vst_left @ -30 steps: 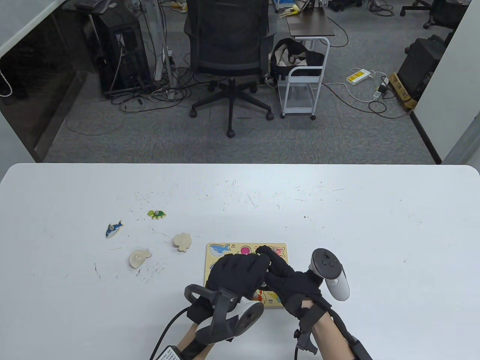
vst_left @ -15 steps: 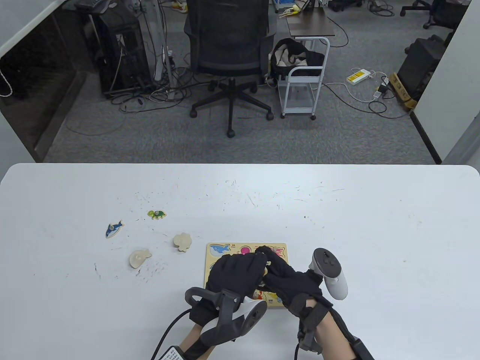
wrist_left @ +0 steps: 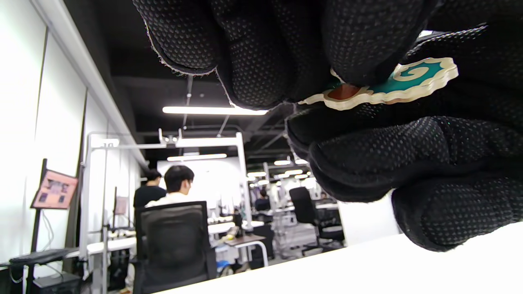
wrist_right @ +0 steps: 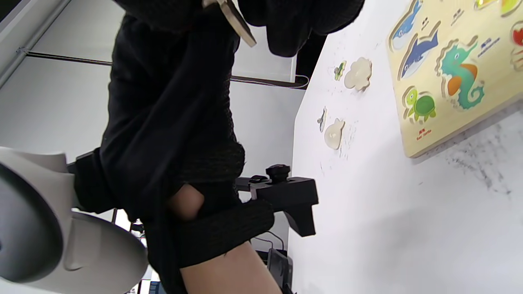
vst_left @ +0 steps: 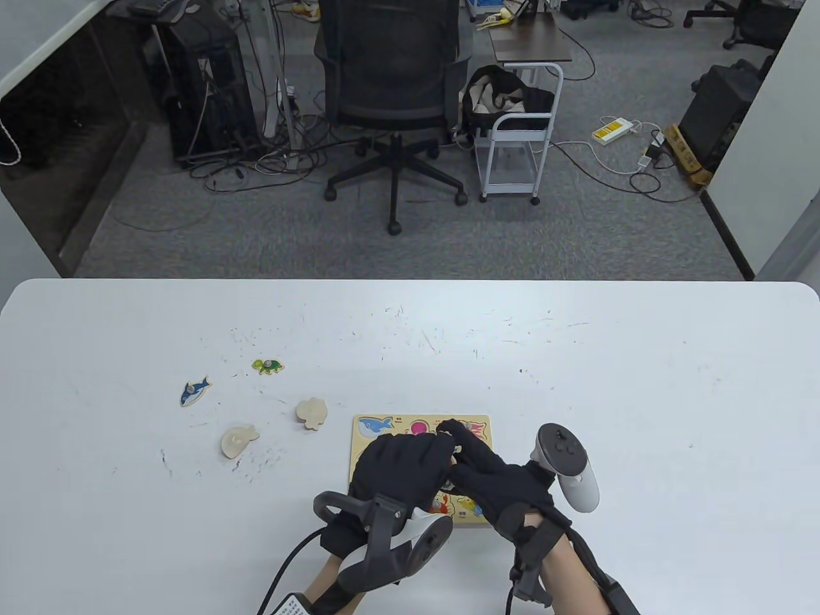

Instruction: Fit puzzle pieces into frame

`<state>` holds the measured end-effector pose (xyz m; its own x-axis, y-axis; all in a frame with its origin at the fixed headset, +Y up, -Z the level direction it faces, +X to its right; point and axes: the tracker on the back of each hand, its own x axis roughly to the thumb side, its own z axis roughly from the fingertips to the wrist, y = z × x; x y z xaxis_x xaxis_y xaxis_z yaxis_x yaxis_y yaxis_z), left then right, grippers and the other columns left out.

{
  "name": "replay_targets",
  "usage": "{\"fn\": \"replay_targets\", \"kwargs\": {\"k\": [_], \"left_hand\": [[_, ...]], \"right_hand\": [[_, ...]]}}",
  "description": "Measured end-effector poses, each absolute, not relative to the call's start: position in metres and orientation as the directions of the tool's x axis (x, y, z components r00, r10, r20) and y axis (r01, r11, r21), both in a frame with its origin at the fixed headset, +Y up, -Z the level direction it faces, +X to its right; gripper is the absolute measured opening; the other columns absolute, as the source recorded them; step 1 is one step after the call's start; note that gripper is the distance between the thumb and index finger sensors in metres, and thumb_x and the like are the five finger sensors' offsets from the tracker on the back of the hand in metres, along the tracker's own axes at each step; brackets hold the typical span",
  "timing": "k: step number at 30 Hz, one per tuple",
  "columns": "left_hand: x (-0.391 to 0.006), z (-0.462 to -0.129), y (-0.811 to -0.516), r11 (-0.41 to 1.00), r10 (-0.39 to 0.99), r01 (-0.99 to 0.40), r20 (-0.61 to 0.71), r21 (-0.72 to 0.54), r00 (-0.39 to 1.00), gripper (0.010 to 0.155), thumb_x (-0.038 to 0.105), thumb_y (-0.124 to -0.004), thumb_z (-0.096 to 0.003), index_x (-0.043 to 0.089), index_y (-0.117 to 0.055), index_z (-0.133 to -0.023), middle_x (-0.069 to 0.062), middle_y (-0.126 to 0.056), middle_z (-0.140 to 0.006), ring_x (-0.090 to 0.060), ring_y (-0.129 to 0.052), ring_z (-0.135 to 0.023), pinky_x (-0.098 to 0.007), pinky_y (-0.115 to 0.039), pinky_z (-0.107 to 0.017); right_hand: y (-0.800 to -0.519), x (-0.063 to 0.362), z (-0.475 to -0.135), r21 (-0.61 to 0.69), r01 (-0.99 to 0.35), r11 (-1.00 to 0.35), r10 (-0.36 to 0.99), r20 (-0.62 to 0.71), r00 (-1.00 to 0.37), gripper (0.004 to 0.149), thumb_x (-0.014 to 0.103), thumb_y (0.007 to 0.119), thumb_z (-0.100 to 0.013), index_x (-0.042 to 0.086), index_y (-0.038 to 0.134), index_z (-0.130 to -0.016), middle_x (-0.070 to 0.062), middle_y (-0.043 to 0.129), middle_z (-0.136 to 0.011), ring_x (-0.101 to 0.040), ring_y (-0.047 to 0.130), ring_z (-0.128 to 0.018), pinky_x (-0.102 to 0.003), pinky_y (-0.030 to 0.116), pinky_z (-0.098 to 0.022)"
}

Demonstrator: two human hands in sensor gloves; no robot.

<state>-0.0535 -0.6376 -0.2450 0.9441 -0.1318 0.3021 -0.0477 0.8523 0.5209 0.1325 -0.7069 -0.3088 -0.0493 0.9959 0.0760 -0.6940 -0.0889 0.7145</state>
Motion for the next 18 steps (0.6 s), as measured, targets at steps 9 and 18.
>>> {"fn": "replay_targets", "kwargs": {"k": [9, 18], "left_hand": [[-0.067, -0.253, -0.636, 0.887, -0.145, 0.013, 0.252, 0.461, 0.957, 0.049, 0.051, -0.087, -0.0459, 0.041, -0.08, -0.093, 0.013, -0.097, -0.088, -0.008, -0.1, -0.077, -0.039, -0.082, -0.068], [-0.068, -0.268, -0.636, 0.934, -0.219, 0.128, 0.252, 0.333, 0.943, 0.049, 0.05, -0.087, -0.0459, 0.041, -0.08, -0.093, 0.013, -0.097, -0.089, -0.008, -0.099, -0.079, -0.039, -0.082, -0.069]], "right_hand": [[-0.676, 0.155, -0.3, 0.395, -0.693, -0.603, 0.797, 0.259, -0.546, 0.071, 0.048, 0.075, -0.053, 0.024, 0.043, -0.112, -0.011, 0.051, -0.117, -0.041, 0.063, -0.105, -0.059, 0.05, -0.076], [-0.652, 0.179, -0.289, -0.025, -0.395, -0.918, 0.389, 0.13, -0.912, 0.072, 0.049, 0.078, -0.05, 0.029, 0.045, -0.111, -0.004, 0.052, -0.119, -0.037, 0.056, -0.11, -0.059, 0.044, -0.08]]}}
